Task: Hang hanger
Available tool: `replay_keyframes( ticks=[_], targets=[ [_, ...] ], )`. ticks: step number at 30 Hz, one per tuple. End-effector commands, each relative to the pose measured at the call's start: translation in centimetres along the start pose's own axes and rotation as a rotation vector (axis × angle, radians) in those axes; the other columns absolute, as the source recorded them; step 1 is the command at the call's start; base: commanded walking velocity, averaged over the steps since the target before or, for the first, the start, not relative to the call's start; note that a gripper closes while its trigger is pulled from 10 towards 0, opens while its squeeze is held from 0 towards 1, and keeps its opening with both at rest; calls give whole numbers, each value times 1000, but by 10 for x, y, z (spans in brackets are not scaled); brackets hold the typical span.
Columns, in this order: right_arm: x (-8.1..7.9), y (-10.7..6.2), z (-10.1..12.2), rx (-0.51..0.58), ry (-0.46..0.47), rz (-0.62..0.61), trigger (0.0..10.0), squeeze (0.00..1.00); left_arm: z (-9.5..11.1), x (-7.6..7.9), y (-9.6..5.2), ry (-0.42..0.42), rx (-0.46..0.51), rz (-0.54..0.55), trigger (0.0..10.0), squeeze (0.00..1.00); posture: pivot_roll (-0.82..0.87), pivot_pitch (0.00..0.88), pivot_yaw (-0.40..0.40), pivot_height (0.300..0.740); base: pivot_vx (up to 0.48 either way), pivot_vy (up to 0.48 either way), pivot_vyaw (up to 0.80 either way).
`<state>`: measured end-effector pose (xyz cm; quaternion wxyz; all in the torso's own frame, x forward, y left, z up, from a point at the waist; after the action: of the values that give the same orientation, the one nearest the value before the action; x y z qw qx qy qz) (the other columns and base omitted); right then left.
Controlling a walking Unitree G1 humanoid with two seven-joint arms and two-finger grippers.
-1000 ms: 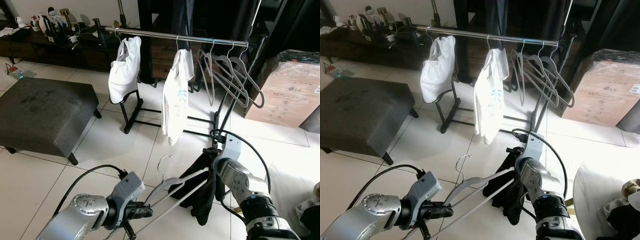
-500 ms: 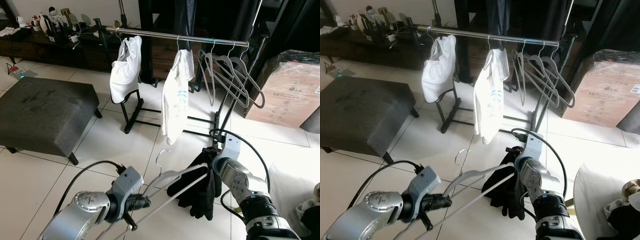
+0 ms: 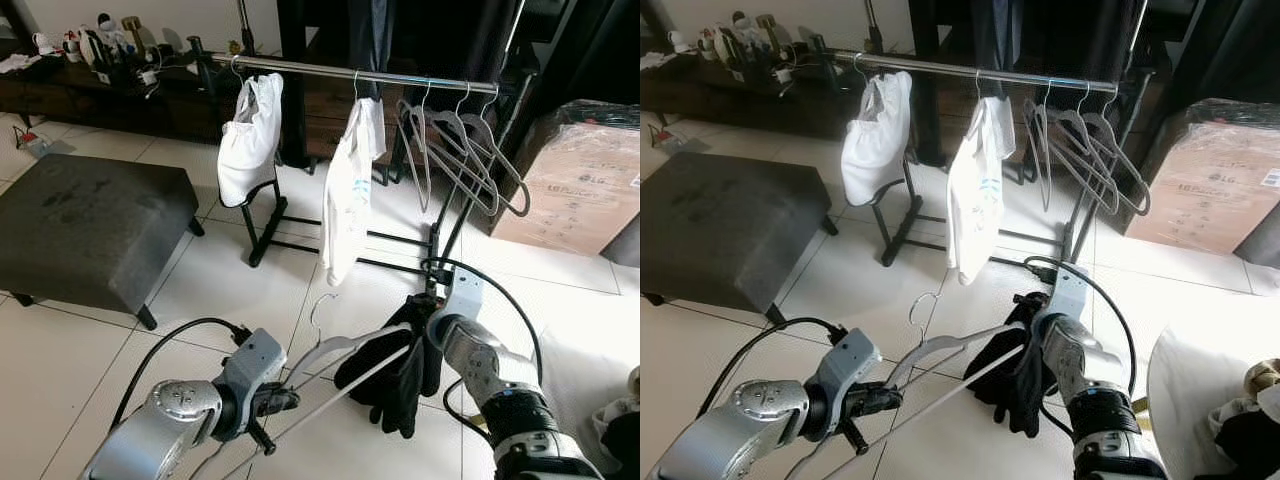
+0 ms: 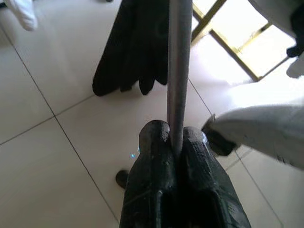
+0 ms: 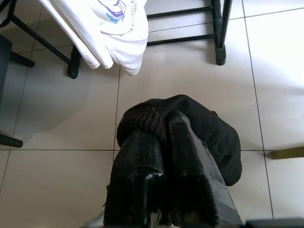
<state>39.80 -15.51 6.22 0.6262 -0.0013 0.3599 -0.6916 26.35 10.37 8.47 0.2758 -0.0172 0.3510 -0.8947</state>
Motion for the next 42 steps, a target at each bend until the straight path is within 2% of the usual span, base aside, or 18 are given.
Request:
replay_keyframes(
  ticks=[1, 6, 13, 22, 26, 28, 32, 38, 41, 42],
  targets=[
    [-2, 0, 3, 14, -6, 6, 10000, 0, -5, 7, -1, 4, -24, -25, 10000, 0, -16, 170, 6, 740, 0, 0, 0],
    [-5, 1, 3, 14, -5, 11, 10000, 0, -7, 2, -1, 9, -45, 10, 10000, 0, -15, 170, 6, 740, 0, 0, 0],
    [-5, 1, 3, 13, -5, 12, 10000, 0, 2, -6, 2, -5, 4, 56, 10000, 0, -18, 169, 6, 740, 0, 0, 0],
    [-10, 0, 4, 11, -13, 36, 10000, 0, 8, 0, 9, -24, 48, 21, 10000, 0, -22, 168, 5, 740, 0, 0, 0],
    [-15, -2, 3, 6, -64, 64, 10000, 0, 16, -9, 10, -18, 90, 74, 10000, 0, -21, 168, 4, 740, 0, 0, 0],
    [-22, -4, 2, -1, -92, 99, 10000, 0, 24, -16, 12, -23, 130, 118, 10000, 0, -25, 166, 2, 740, 0, 0, 0],
    [-28, -7, -1, -10, -138, 129, 10000, 0, 34, -16, 15, -27, 183, 128, 10000, 0, -30, 165, 1, 740, 0, 0, 0],
    [-29, -10, -4, -23, -193, 139, 10000, 0, 36, -15, 17, -12, 197, 133, 10000, 0, -31, 163, 1, 740, 0, 0, 0],
    [-25, -11, -3, -17, -186, 118, 10000, 0, 36, -19, 16, 3, 198, 164, 10000, 0, -31, 162, -1, 740, 0, 0, 0],
    [-18, -10, 0, 3, -172, 81, 10000, 0, 34, -19, 16, -5, 189, 164, 10000, 0, -31, 162, -1, 740, 0, 0, 0]
  ],
)
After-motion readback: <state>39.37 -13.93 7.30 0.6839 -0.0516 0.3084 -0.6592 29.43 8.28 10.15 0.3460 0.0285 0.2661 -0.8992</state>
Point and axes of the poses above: a point about 5 cm out from each wrist's last joint towards the gripper, its own y axis pointing out of the wrist towards the gripper, its own z axis along the axis of the wrist's last joint, x = y × z, the point moved 5 cm from there along y, pointing out of the wrist towards the gripper, and after that the axes turned 11 degrees about y, right-handed, at the moved point
